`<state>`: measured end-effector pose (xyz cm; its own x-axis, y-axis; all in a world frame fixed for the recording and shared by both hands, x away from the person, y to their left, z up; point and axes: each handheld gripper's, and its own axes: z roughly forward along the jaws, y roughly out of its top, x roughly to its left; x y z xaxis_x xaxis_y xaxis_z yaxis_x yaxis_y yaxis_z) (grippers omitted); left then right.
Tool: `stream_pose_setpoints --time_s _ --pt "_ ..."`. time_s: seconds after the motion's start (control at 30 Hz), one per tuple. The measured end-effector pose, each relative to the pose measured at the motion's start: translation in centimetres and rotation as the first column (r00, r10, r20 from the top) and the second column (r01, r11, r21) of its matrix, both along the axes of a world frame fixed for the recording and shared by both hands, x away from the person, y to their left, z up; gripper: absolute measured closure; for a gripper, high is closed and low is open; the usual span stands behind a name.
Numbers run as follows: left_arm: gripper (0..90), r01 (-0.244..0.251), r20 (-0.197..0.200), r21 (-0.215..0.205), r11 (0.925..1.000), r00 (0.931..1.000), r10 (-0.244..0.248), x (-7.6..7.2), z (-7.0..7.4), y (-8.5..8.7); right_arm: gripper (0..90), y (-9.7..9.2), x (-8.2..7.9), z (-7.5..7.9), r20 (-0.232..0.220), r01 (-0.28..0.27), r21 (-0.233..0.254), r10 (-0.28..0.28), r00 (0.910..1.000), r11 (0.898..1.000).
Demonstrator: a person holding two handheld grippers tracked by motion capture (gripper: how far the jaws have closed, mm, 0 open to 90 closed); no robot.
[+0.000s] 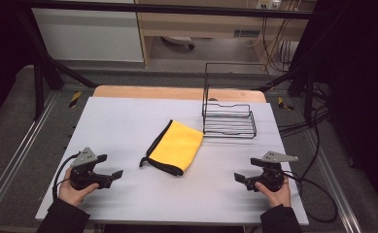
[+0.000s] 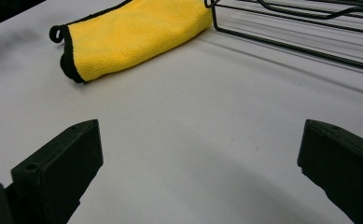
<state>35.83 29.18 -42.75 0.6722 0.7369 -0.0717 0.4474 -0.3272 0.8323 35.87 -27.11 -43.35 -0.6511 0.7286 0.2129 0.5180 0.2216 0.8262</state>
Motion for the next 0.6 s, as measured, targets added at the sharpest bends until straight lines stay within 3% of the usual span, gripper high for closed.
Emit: stream_pose_setpoints --time_s 0.6 --pt "9.0 0.001 0.004 0.016 0.9999 1.0000 -0.001 -0.14 -0.18 0.05 0.7 0.66 0.01 0.18 0.000 0.000 0.010 0.000 1.0000 1.000"
